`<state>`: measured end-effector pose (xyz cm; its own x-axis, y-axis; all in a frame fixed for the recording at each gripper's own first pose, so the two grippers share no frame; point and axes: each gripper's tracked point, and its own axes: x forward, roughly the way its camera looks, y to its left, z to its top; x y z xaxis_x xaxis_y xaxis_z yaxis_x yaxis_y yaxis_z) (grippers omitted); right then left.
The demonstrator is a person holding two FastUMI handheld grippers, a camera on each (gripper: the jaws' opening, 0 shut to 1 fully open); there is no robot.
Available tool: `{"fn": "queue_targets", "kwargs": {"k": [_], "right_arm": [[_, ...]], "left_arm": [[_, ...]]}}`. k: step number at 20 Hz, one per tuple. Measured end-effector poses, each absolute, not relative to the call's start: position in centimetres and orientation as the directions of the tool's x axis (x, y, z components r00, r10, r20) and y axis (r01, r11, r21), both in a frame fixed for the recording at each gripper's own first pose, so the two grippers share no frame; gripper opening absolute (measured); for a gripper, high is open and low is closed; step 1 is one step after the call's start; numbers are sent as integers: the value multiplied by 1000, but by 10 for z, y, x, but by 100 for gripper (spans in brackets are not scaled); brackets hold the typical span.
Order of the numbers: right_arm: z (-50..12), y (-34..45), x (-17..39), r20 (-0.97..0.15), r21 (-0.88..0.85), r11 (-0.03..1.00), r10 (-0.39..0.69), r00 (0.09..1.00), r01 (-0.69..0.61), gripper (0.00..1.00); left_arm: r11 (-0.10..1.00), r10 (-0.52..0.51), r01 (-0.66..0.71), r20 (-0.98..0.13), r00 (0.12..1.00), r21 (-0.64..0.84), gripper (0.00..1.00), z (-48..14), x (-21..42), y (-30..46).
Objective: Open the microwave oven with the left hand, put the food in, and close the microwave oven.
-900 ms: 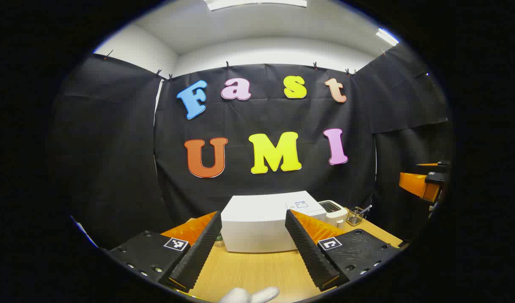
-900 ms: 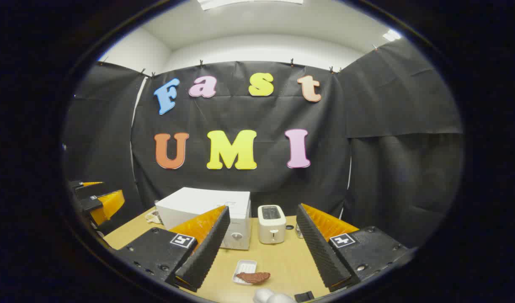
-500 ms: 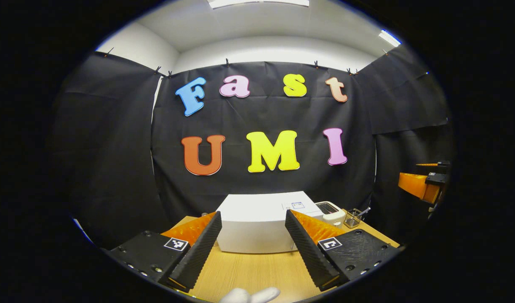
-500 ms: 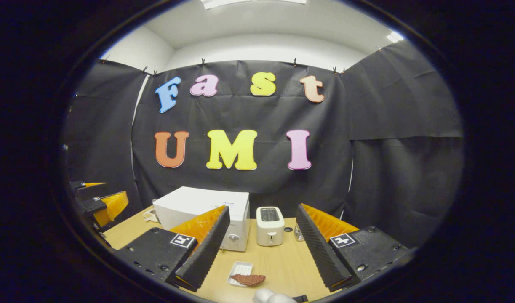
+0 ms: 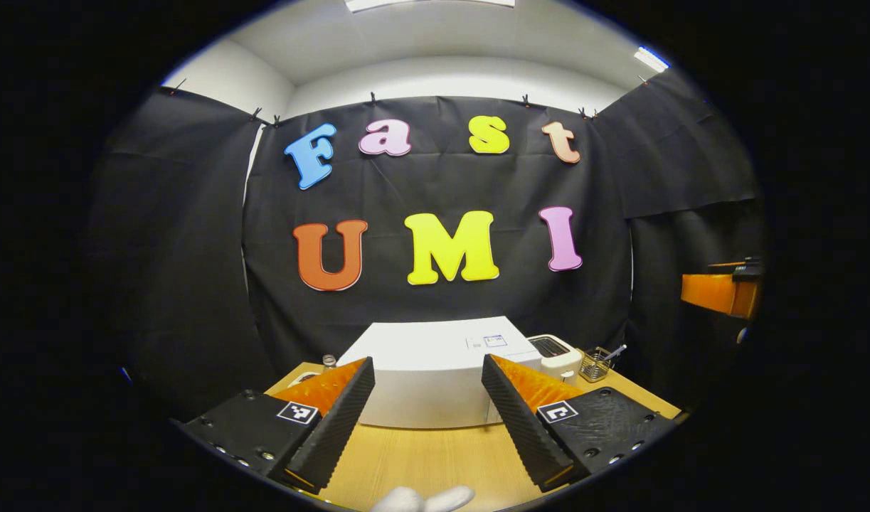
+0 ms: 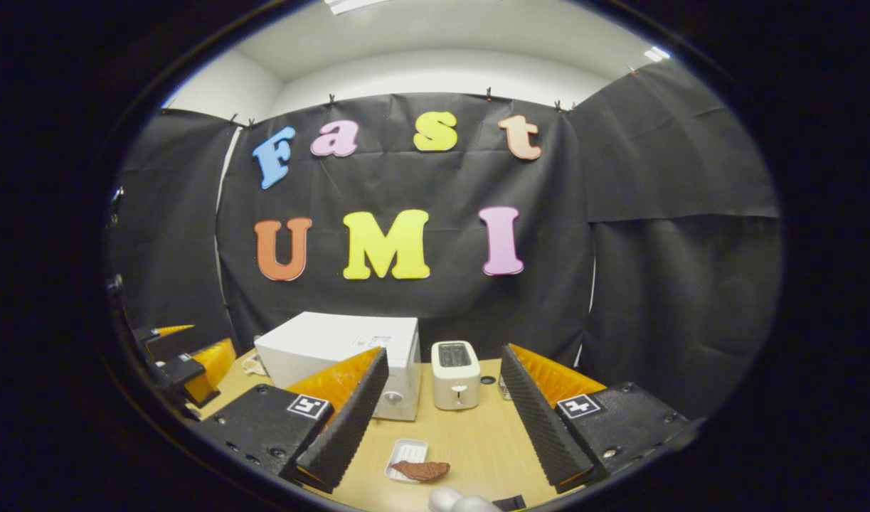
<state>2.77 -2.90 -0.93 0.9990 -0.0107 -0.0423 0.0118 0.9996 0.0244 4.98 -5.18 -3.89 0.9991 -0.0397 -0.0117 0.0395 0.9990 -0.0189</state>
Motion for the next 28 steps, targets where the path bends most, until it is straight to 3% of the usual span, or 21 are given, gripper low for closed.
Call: {"fn": "queue_targets", "kwargs": {"k": [1,2,3,7,8,13,14,15,16,17,22,25,27,28], "right_arm": [[-8,-35,29,-46,17,1000,-18,999,19,100],[-6,-42,30,-48,8,1000,-28,998,29,93],[-4,-48,31,-47,0,999,-36,998,36,100],[7,-68,34,-35,-35,997,-64,997,63,100],[3,-75,35,-44,-47,996,-77,996,75,93],[-4,-89,42,-91,-107,987,-127,988,117,94],[-6,-89,43,-96,-113,986,-131,987,120,100],[-8,-90,44,-102,-118,985,-135,986,123,94],[-11,-92,45,-101,-122,985,-138,985,126,94],[-14,-94,47,-110,-126,983,-146,983,132,100],[-31,-105,49,-158,-112,983,-164,974,147,100],[-32,-110,44,-158,-106,980,-182,971,166,100],[-31,-112,42,-155,-113,979,-187,970,171,100],[-31,-112,42,-155,-119,978,-190,969,173,100]], "left_arm": [[999,-46,45,-5,999,-31,96,-45,58,-61],[997,-52,52,0,999,-49,96,-54,65,-70],[996,-65,64,-9,998,-61,96,-66,75,-82],[992,-111,107,-57,992,-74,96,-121,113,-126],[991,-119,113,-80,990,-76,96,-138,123,-135],[991,-126,118,-147,981,-61,96,-197,181,-164],[992,-118,111,-152,981,-55,96,-205,194,-164],[993,-115,107,-156,981,-58,96,-213,206,-166],[992,-116,107,-165,980,-62,96,-220,217,-170],[993,-111,102,-169,979,-62,96,-227,226,-171],[995,-99,91,-193,976,-51,96,-244,250,-176],[994,-105,97,-196,975,-48,81,-246,251,-179],[995,-100,92,-211,972,-47,64,-249,251,-177],[995,-101,92,-247,964,-47,42,-258,250,-177]]}}
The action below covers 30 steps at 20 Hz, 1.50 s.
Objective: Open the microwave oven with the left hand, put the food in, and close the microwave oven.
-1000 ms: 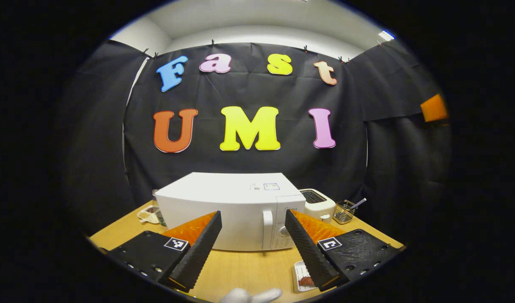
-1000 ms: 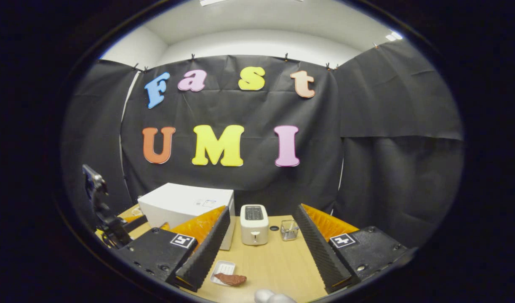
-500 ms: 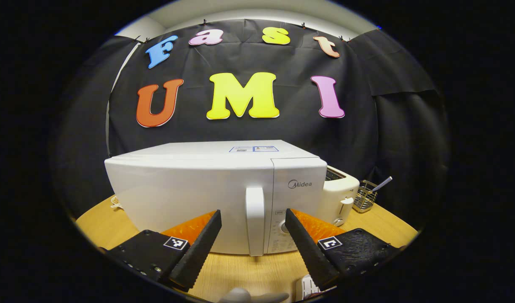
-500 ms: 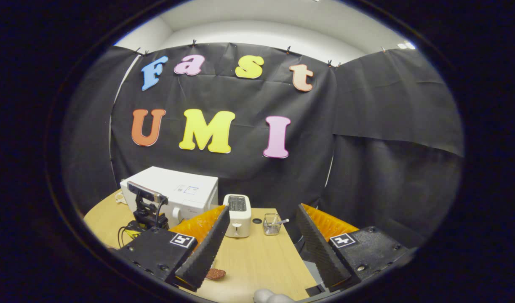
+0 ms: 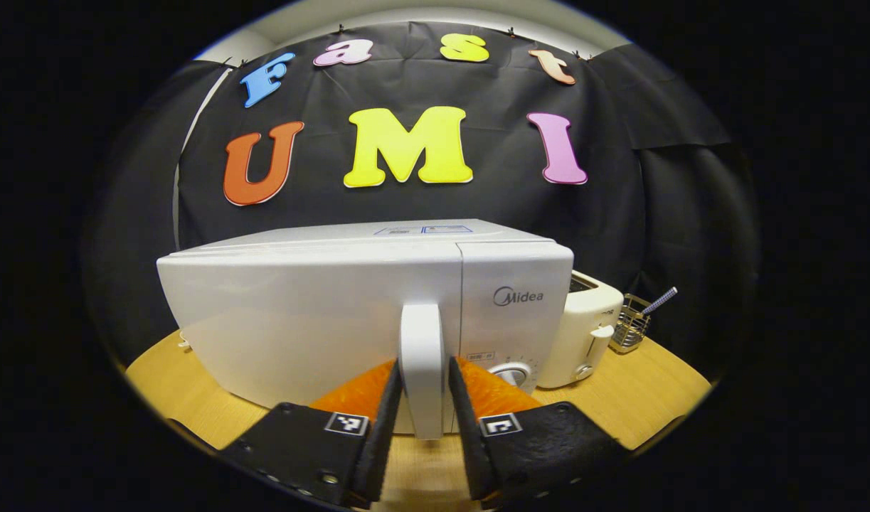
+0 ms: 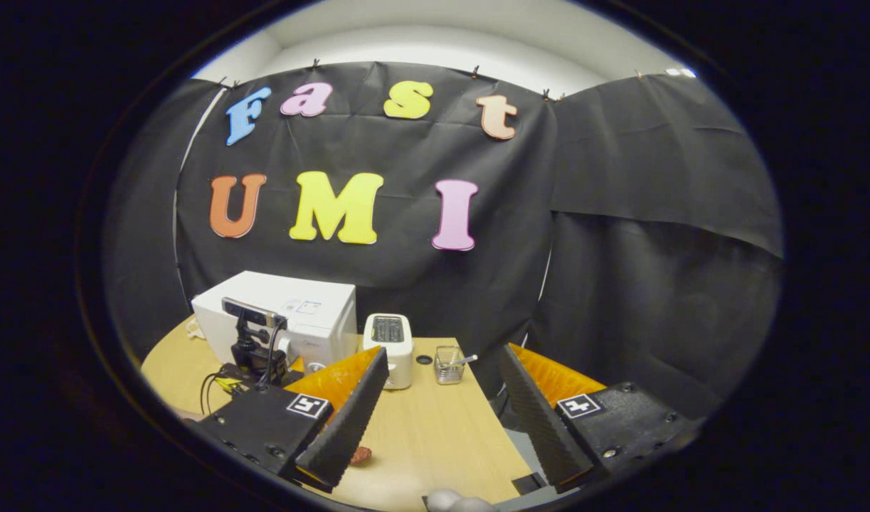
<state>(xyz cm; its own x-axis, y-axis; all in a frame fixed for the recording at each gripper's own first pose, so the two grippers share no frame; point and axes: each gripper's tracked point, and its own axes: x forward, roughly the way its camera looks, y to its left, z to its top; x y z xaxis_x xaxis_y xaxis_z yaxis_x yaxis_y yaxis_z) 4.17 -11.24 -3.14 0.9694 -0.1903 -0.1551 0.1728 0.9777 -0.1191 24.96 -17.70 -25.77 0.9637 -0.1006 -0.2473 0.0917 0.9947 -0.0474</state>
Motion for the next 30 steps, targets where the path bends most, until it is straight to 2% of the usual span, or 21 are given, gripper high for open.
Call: {"fn": "queue_targets", "kwargs": {"k": [1,7,8,16,20,21,22,23,24,30], "right_arm": [[-32,-112,42,-154,-122,978,-186,970,169,100],[-31,-110,37,-153,-117,979,-183,971,166,100],[-32,-110,35,-154,-121,979,-183,971,166,100],[-25,-110,24,-139,-150,975,-185,973,164,100],[-28,-101,19,-137,-153,977,-166,976,145,100],[-29,-95,18,-138,-153,979,-155,978,134,94],[-30,-89,17,-138,-150,981,-145,980,124,100],[-32,-82,15,-145,-145,984,-129,981,108,94],[-34,-72,14,-149,-140,986,-108,983,87,100],[-35,-25,-2,-141,-102,995,-8,990,-7,100]], "left_arm": [[995,-101,91,-268,958,-47,30,-261,246,-178],[992,-115,95,-277,954,-85,18,-254,245,-174],[991,-119,98,-280,953,-88,13,-255,244,-175],[986,-158,135,-280,947,-100,13,-256,234,-174],[984,-177,170,-253,951,-48,13,-257,192,-160],[982,-191,183,-269,944,-54,13,-260,180,-155],[979,-202,191,-281,938,-66,13,-260,168,-150],[978,-207,195,-293,933,-71,13,-261,155,-144],[978,-208,198,-302,930,-63,13,-261,142,-136],[990,-137,134,-353,925,-34,13,-267,71,-71]]}}
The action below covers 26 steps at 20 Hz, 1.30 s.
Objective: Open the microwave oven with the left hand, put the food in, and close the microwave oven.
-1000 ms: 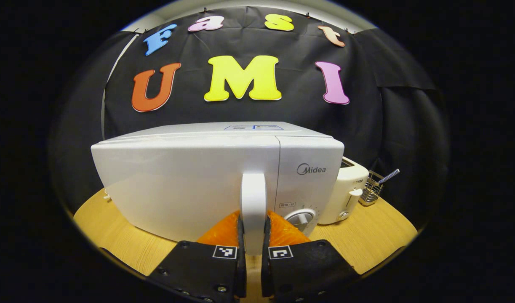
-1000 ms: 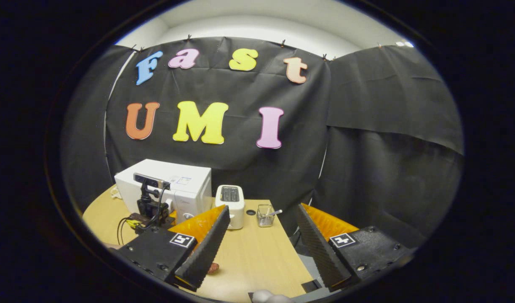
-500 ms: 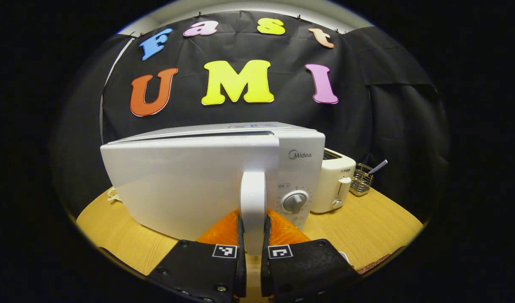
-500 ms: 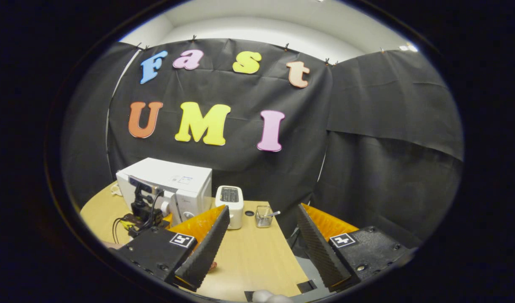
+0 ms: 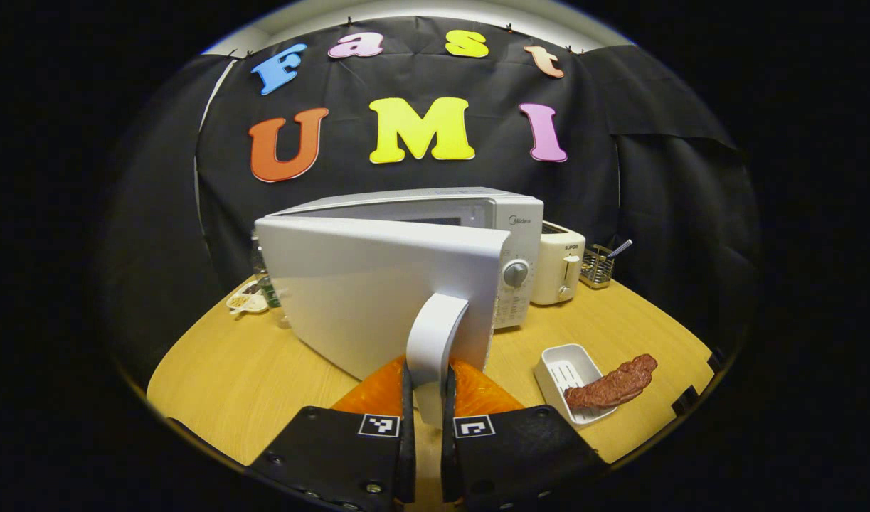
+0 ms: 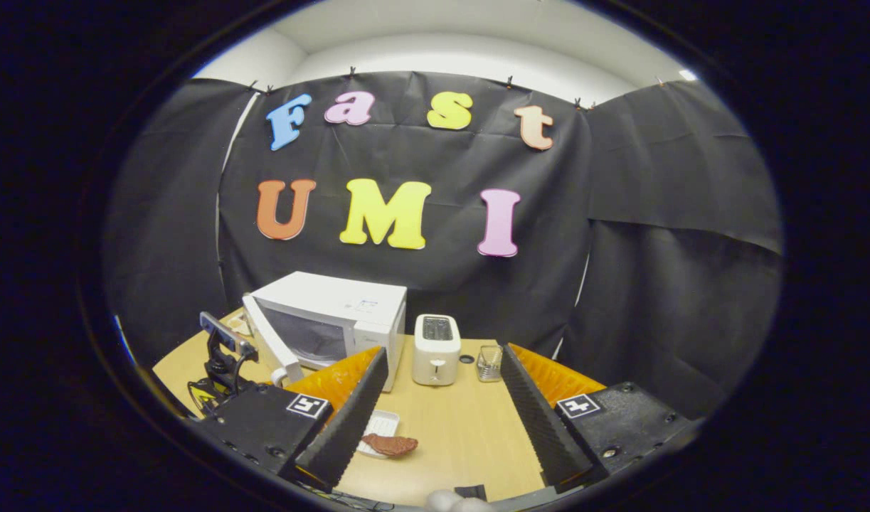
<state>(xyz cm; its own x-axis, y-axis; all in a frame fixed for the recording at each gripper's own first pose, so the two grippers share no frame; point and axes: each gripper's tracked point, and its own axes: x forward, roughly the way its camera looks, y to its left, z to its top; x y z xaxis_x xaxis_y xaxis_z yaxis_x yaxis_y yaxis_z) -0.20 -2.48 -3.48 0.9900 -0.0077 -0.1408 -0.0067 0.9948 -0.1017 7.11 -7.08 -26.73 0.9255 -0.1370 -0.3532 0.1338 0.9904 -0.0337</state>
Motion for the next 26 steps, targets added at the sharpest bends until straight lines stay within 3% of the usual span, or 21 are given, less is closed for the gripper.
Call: {"fn": "queue_targets", "kwargs": {"k": [8,9,10,11,12,13,14,15,20,24,25,26], "right_arm": [[-46,21,-17,-149,-52,996,68,986,-76,100],[-47,26,-18,-152,-48,995,74,986,-82,94],[-48,32,-19,-153,-46,995,80,985,-88,100],[-48,36,-20,-154,-45,995,85,984,-93,94],[-48,41,-20,-153,-44,994,91,984,-99,100],[-48,45,-20,-156,-46,994,94,983,-102,100],[-48,49,-21,-156,-48,993,99,983,-107,100],[-48,53,-22,-153,-50,993,103,983,-111,94],[-50,71,-23,-153,-56,989,127,980,-137,100],[-56,81,-21,-167,-58,987,136,977,-147,100],[-57,84,-20,-170,-58,986,142,975,-154,100],[-58,86,-19,-168,-58,986,144,975,-155,94]], "left_arm": [[998,57,-61,-411,910,4,14,-280,15,39],[998,57,-64,-422,905,-2,14,-283,10,47],[998,55,-65,-423,904,-7,14,-283,8,54],[998,52,-62,-422,905,-12,14,-282,7,60],[998,40,-54,-426,904,-22,14,-283,4,63],[998,34,-52,-430,902,-30,14,-283,3,66],[998,28,-48,-429,903,-37,8,-283,1,71],[998,13,-36,-431,902,-45,17,-283,2,73],[997,-23,-11,-429,903,-77,20,-284,-4,92],[997,-24,-10,-434,900,-75,31,-284,-8,111],[997,-20,-13,-435,900,-72,37,-284,-9,118],[997,-12,-23,-434,901,-75,44,-284,-10,126]]}}
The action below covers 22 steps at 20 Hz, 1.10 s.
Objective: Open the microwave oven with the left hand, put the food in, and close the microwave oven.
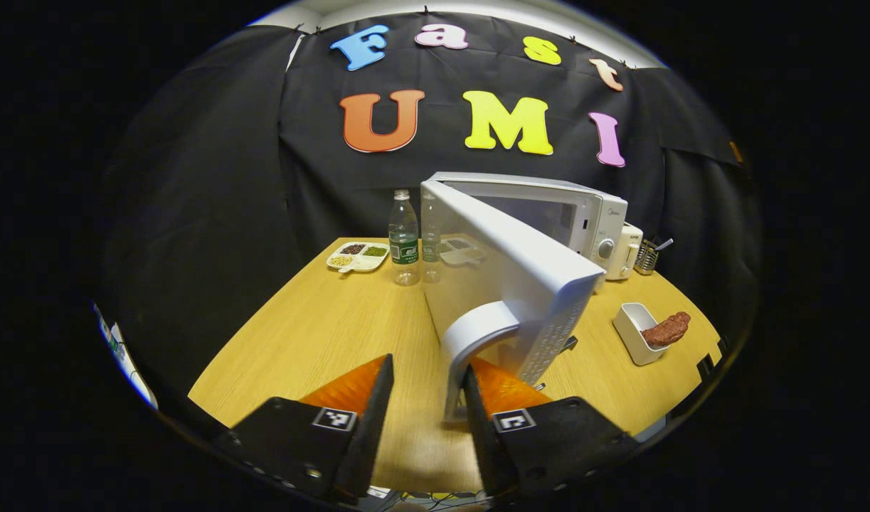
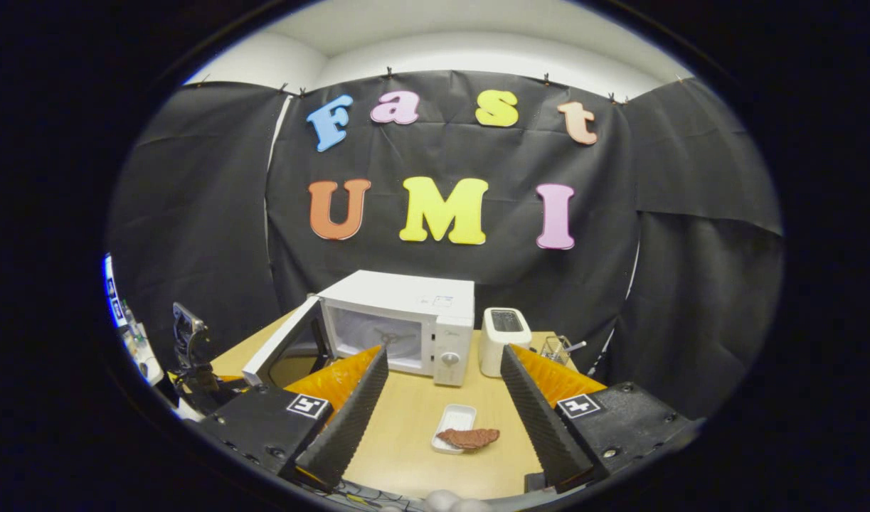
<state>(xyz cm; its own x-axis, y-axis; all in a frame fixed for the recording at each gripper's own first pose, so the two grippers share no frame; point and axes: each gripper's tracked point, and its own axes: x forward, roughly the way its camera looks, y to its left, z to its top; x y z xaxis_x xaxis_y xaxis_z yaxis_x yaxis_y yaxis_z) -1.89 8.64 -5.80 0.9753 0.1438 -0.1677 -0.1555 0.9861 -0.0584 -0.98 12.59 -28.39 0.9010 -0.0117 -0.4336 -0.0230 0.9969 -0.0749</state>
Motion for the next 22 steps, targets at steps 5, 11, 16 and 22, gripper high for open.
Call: {"fn": "queue_targets", "kwargs": {"k": [5,11,16,22], "right_arm": [[-65,92,-16,-174,-48,986,148,974,-159,100],[-78,92,-12,-182,-48,986,150,972,-161,100],[-120,74,-5,-232,-17,987,151,961,-159,100],[-218,29,8,-374,67,989,149,915,-133,100]], "left_arm": [[999,16,-36,-432,902,-39,97,-281,-20,151],[995,97,-83,-411,906,52,97,-269,-37,188],[992,128,-117,-410,903,51,97,-255,-51,198],[991,134,-134,-391,911,29,97,-209,-75,185]]}}
